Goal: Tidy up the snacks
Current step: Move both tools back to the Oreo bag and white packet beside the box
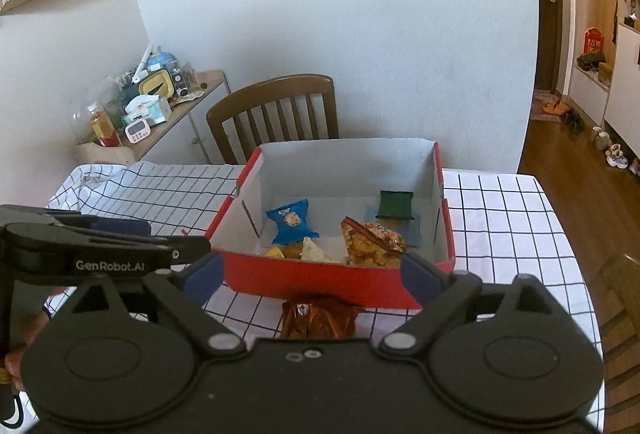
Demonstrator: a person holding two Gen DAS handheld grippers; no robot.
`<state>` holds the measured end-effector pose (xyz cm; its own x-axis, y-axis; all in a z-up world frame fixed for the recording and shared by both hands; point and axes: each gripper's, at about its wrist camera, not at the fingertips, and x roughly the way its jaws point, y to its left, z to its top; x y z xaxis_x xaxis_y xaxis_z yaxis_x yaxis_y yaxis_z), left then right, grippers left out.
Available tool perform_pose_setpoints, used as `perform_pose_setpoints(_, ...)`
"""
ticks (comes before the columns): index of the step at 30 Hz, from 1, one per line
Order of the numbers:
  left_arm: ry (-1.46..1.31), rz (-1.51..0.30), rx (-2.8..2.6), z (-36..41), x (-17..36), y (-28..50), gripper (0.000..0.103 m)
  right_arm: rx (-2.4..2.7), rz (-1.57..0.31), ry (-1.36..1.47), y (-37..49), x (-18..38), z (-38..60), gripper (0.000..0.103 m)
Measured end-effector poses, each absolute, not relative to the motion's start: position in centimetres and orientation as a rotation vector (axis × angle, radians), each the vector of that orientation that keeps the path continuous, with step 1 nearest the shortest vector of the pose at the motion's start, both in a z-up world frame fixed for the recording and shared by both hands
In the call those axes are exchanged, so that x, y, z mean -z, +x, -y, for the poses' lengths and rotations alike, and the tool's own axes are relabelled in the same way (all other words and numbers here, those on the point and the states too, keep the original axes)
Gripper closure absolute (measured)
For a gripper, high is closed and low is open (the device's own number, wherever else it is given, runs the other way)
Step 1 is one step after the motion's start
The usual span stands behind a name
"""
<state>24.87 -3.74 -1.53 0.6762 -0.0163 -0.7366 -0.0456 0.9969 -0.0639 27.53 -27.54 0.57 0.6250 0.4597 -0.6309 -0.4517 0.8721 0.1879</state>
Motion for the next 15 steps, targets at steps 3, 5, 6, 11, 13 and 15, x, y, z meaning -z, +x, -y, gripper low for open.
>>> perform_pose_setpoints(3,-0.085,-0.823,-0.011,3.8,1.7,24.2,0.022,-0.522,-0.719,0.012,26.6,-0.4,27.9,0.002)
perform_pose_setpoints(5,-0.086,-0.819,-0.006,3.9,1.9,23.6,0.021,-0.526,-0.722,0.008,26.0,-0.1,28.2,0.002)
perform_pose_setpoints(6,-0.092,-0.822,-0.003,3.9,2.1,23.5,0.021,-0.525,-0.724,0.004,25.8,0.1,28.3,0.001)
perform_pose_setpoints(11,-0.150,-0.858,0.026,4.0,3.6,22.8,0.012,-0.521,-0.747,-0.015,24.7,1.6,28.9,0.001)
perform_pose_setpoints(13,-0.158,-0.878,0.028,4.3,4.5,22.6,0.011,-0.516,-0.759,-0.022,24.2,2.6,29.1,0.001)
perform_pose_setpoints(15,-0.164,-0.902,0.024,4.6,5.4,22.7,0.011,-0.507,-0.777,-0.031,23.7,3.7,29.2,0.001)
